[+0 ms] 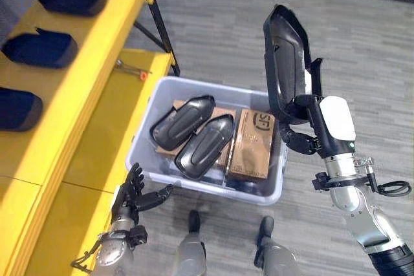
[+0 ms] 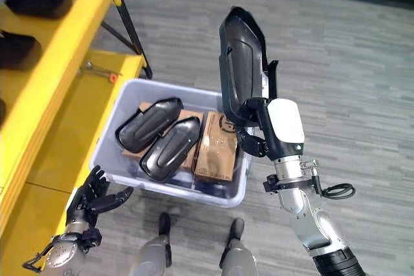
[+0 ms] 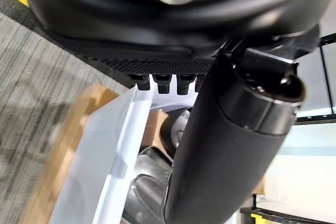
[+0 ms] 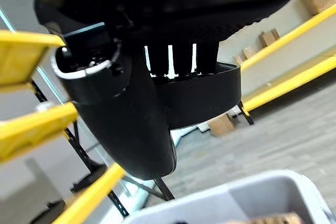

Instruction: Move parts from the plastic box to the shelf.

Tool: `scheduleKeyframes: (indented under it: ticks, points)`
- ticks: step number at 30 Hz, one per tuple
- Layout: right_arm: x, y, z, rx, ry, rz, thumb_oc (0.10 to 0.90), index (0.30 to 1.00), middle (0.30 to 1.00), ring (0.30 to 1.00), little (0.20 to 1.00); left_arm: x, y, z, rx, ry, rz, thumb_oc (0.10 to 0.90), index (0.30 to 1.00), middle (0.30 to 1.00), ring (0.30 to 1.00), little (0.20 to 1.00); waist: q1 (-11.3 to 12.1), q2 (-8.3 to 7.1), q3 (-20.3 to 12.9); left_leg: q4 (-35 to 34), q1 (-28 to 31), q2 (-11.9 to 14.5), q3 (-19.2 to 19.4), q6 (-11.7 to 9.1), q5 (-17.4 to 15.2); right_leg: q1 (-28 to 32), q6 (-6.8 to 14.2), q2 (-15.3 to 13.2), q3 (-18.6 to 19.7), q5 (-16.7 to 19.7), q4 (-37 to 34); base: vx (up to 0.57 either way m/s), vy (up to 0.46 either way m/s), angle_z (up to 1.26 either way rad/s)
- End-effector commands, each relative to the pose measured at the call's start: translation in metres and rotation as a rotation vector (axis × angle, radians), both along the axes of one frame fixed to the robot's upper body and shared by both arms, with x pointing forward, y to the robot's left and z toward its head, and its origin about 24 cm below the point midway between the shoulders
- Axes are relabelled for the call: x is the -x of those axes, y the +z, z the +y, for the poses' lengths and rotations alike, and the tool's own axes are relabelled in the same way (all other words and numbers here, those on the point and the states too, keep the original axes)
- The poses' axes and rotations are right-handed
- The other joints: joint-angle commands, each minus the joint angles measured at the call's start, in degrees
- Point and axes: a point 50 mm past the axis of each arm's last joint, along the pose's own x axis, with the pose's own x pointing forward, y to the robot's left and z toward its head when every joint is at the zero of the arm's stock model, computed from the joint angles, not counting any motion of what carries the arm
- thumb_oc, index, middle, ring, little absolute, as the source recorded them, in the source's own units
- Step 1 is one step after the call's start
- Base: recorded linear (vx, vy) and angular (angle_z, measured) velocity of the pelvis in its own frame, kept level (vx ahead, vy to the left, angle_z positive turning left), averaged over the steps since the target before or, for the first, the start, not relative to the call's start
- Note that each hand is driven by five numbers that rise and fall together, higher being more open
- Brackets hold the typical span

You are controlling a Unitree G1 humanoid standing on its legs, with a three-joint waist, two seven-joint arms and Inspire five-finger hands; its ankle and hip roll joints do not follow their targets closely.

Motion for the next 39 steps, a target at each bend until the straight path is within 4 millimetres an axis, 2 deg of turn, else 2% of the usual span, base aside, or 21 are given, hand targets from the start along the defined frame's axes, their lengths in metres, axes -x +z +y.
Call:
scheduleKeyframes:
  ticks: [1,7,15,18,19,21,23,25,26,27,29,30,31,32,35,38,39]
  points:
    - [0.010,0.049,0.019,-0.075,0.148,-0.269,0.400,0.300,0.300,0.300,0.300,0.001,0.025,0.017,-0.067,0.026,-0.119,0.900,1.000,1.000,1.000,1.000,-0.34,-1.02,-8.53,-1.13,-0.60,2.85,3.70,0.31,2.87,3.82,1.52,-0.86,-1.20,-11.89,6.09,0.02,-0.042,0.02]
    - [0.006,0.050,0.026,-0.096,0.182,-0.259,0.400,0.300,0.300,0.300,0.300,-0.004,0.033,0.014,-0.046,0.047,-0.173,0.900,1.000,1.000,1.000,1.000,-0.10,-0.47,-10.32,-2.01,1.31,3.57,3.98,-0.11,3.96,5.40,0.83,-0.04,-0.96,-12.65,5.80,0.00,-0.059,0.00]
    - [-0.001,0.056,0.036,-0.099,0.228,-0.262,0.400,0.300,0.300,0.300,0.300,-0.010,0.044,0.008,-0.004,0.070,-0.247,0.900,1.000,1.000,1.000,1.000,0.16,0.73,-10.82,-0.51,2.38,6.25,3.38,-0.90,6.96,6.05,-1.62,2.79,-0.19,-15.63,7.98,-0.03,-0.107,-0.01]
    - [-0.002,0.060,0.041,-0.103,0.253,-0.276,0.400,0.300,0.300,0.300,0.300,-0.011,0.050,0.006,-0.001,0.087,-0.279,0.900,1.000,1.000,1.000,1.000,0.41,1.26,-10.63,-0.50,2.64,7.82,3.06,-1.20,8.96,5.04,-2.81,4.50,0.37,-17.01,10.12,-0.08,-0.179,-0.08]
    - [-0.003,0.062,0.045,-0.106,0.277,-0.281,0.400,0.300,0.300,0.300,0.300,-0.012,0.051,0.006,0.000,0.098,-0.290,0.900,1.000,1.000,1.000,1.000,0.75,1.45,-10.39,-0.24,2.67,9.09,2.83,-1.52,10.95,4.52,-3.58,5.88,0.51,-17.65,11.08,-0.11,-0.227,-0.09]
    - [-0.004,0.063,0.045,-0.104,0.279,-0.283,0.400,0.300,0.300,0.300,0.300,-0.012,0.051,0.004,0.010,0.098,-0.290,0.900,1.000,1.000,1.000,1.000,0.79,1.61,-10.25,-0.13,2.49,9.69,2.77,-1.65,11.53,4.32,-4.04,6.50,0.53,-17.86,11.29,-0.08,-0.187,-0.14]
    - [-0.004,0.068,0.050,-0.106,0.305,-0.302,0.400,0.300,0.300,0.300,0.300,-0.012,0.050,0.002,0.017,0.096,-0.287,0.900,1.000,1.000,1.000,1.000,1.40,2.06,-9.68,-0.58,2.17,11.29,2.28,-2.33,14.47,4.01,-4.93,8.01,0.10,-18.36,11.70,-0.08,-0.197,-0.11]
    - [-0.004,0.068,0.050,-0.105,0.306,-0.303,0.400,0.300,0.300,0.300,0.300,-0.012,0.050,0.002,0.017,0.097,-0.287,0.900,1.000,1.000,1.000,1.000,1.35,2.15,-9.66,-0.73,2.17,11.40,2.21,-2.41,14.63,3.94,-5.02,8.13,0.05,-18.38,11.76,-0.07,-0.118,-0.06]
    - [-0.004,0.071,0.052,-0.106,0.324,-0.317,0.400,0.300,0.300,0.300,0.300,-0.011,0.048,-0.001,0.026,0.093,-0.284,0.900,1.000,1.000,1.000,1.000,2.17,2.44,-8.65,-0.69,0.81,11.70,2.17,-2.47,16.22,3.79,-5.34,8.46,-0.81,-18.68,11.62,-0.10,-0.166,-0.01]
    - [-0.004,0.071,0.053,-0.106,0.324,-0.317,0.400,0.300,0.300,0.300,0.300,-0.011,0.048,-0.001,0.027,0.093,-0.284,0.900,1.000,1.000,1.000,1.000,2.05,2.45,-8.60,-0.59,0.70,11.67,2.02,-2.46,16.21,3.85,-5.34,8.44,-0.93,-18.67,11.57,-0.17,-0.232,0.00]
    - [-0.004,0.073,0.051,-0.098,0.313,-0.330,0.400,0.300,0.300,0.300,0.300,-0.015,0.047,-0.004,0.035,0.084,-0.286,0.900,1.000,1.000,1.000,1.000,2.06,1.91,-6.99,3.04,-2.02,10.43,4.51,-2.22,16.09,4.28,-5.65,7.52,-2.57,-18.45,10.75,-0.16,-0.135,0.16]
    - [-0.005,0.074,0.049,-0.092,0.302,-0.339,0.400,0.300,0.300,0.300,0.300,-0.019,0.046,-0.006,0.037,0.070,-0.286,0.900,1.000,1.000,1.000,1.000,1.61,1.31,-6.49,5.58,-3.28,10.24,7.30,-1.89,15.04,4.01,-5.80,6.76,-3.80,-18.05,10.25,-0.13,-0.156,0.54]
    - [-0.005,0.074,0.047,-0.085,0.286,-0.344,0.400,0.300,0.300,0.300,0.300,-0.020,0.046,-0.007,0.047,0.067,-0.290,0.900,1.000,1.000,1.000,1.000,1.36,0.60,-6.56,7.28,-2.77,10.20,8.14,-2.72,13.37,4.09,-5.62,6.13,-3.83,-18.52,9.89,-0.14,-0.119,0.86]
    - [-0.005,0.074,0.046,-0.083,0.279,-0.347,0.400,0.300,0.300,0.300,0.300,-0.021,0.047,-0.009,0.050,0.057,-0.295,0.900,1.000,1.000,1.000,1.000,1.41,0.54,-6.55,8.27,-3.16,10.30,8.47,-1.91,13.16,3.62,-5.82,5.98,-4.61,-17.30,9.24,-0.11,-0.095,0.82]
    - [-0.002,0.073,0.044,-0.102,0.280,-0.345,0.400,0.300,0.300,0.300,0.300,-0.024,0.050,-0.011,0.044,0.041,-0.312,0.900,1.000,1.000,1.000,1.000,0.55,-0.97,-6.93,17.47,-2.28,11.56,7.23,-2.45,8.81,3.66,-6.35,5.15,-5.17,-17.47,8.56,-0.05,-0.078,0.63]
    - [-0.001,0.069,0.040,-0.123,0.264,-0.335,0.400,0.300,0.300,0.300,0.300,-0.027,0.051,-0.013,0.046,0.034,-0.314,0.900,1.000,1.000,1.000,1.000,-1.10,-1.15,-8.00,19.02,0.58,13.65,10.00,-2.52,7.55,3.19,-6.88,4.77,-8.39,-17.67,8.42,-0.04,-0.033,0.73]
    - [-0.001,0.069,0.039,-0.123,0.264,-0.335,0.400,0.300,0.300,0.300,0.300,-0.027,0.051,-0.013,0.046,0.033,-0.313,0.900,1.000,1.000,1.000,1.000,-1.14,-1.11,-7.95,19.03,0.63,13.71,9.89,-2.59,7.51,3.30,-6.89,4.82,-8.48,-17.76,8.44,-0.03,0.014,0.60]
